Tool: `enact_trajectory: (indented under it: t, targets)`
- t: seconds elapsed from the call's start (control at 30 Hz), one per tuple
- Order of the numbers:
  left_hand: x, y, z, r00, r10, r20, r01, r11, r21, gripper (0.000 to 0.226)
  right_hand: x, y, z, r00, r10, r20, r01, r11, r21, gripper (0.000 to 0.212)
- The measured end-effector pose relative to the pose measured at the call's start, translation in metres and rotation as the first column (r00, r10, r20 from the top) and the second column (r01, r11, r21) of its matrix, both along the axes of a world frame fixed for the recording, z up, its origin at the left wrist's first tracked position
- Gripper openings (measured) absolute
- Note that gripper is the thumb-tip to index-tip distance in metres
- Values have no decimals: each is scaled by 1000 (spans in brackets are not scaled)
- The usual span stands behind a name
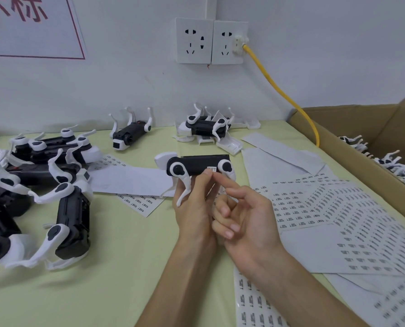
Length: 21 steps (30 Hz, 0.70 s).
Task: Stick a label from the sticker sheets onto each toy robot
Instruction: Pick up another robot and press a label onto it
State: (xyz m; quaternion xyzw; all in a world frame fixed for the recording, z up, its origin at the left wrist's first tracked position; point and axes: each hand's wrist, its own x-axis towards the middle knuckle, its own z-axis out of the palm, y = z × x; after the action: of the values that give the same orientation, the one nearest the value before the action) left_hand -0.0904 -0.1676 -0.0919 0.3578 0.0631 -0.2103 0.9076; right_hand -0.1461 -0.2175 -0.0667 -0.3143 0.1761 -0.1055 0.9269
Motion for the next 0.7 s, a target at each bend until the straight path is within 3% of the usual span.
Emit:
enact_trajectory:
  t: [0.13,0.5,0.7]
  targets:
    - [-2,0,0,1000,19,20,-20,999,43,16,-1,1,0,1000,-3,8,3,1000,-6,46]
    - [-2,-3,-2,991,128,50,-132,986,104,28,-2,2,-1,999,-16,35,17,1000,-21,46]
    - [-2,-1,-1,995,89,48,-91,995,51,26,-2,2,-1,1000,-18,10,19,999,-47,38]
